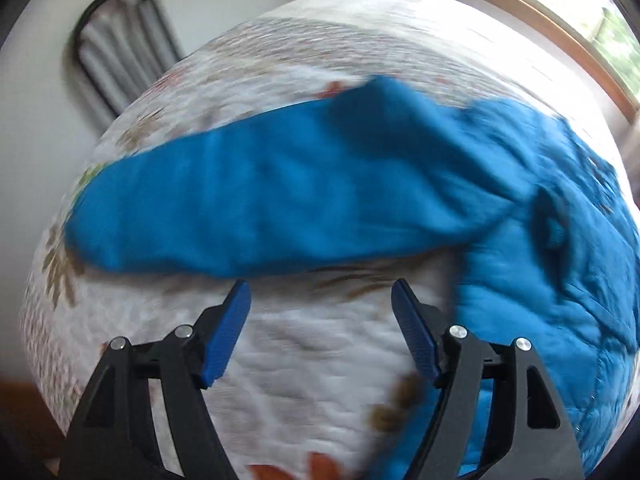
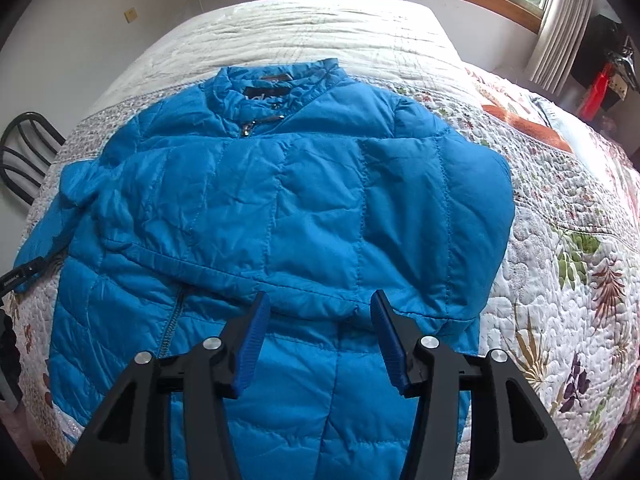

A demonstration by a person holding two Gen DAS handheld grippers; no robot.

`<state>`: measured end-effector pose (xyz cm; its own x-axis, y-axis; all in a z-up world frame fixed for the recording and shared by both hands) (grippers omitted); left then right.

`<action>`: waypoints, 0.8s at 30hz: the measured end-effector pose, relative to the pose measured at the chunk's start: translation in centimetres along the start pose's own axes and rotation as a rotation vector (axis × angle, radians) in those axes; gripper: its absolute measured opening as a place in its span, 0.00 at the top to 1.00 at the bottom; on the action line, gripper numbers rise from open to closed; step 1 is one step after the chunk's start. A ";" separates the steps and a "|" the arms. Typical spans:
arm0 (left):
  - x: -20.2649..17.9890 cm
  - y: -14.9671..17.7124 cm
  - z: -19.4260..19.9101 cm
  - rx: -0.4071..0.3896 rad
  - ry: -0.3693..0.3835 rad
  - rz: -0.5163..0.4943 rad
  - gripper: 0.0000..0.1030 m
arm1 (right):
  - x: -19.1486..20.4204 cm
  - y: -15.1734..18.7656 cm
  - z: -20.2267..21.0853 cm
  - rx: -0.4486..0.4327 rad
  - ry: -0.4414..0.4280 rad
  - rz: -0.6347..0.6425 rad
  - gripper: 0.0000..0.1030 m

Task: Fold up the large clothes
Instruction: 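Grasp the other sleeve cuff with the left tool and lift it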

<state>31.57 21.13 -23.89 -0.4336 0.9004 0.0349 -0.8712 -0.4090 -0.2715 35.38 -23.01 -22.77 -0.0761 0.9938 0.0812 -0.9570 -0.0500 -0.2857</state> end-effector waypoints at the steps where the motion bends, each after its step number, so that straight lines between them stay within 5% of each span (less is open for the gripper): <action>1: 1.8 0.1 -0.2 0.005 -0.014 0.037 0.30 | 0.3 0.1 -0.3 0.010 -0.001 0.001 0.49; 5: 8.2 0.8 -0.7 0.015 -0.058 0.158 0.30 | 0.8 0.4 -1.6 0.049 0.017 -0.002 0.49; 11: 13.6 0.8 -1.4 0.011 0.015 0.284 0.28 | 1.1 1.0 -3.4 0.100 0.046 -0.002 0.49; 24: 16.8 -2.9 -6.2 0.011 0.157 0.456 0.22 | 1.2 1.2 -3.9 0.118 0.066 0.019 0.48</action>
<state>28.25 38.32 -28.50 -0.7331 0.6397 -0.2307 -0.6029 -0.7684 -0.2148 35.19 -21.49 -26.75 -0.0798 0.9967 0.0131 -0.9821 -0.0763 -0.1720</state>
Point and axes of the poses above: each gripper's, at about its wrist camera, not at the fingertips, and z roughly against the way its jaws point, x to its left, y to its underside, the point moved 5 cm from there along -z, roughly the way its jaws point, and after that the axes turned 6 degrees about x, right-handed, at the moved point
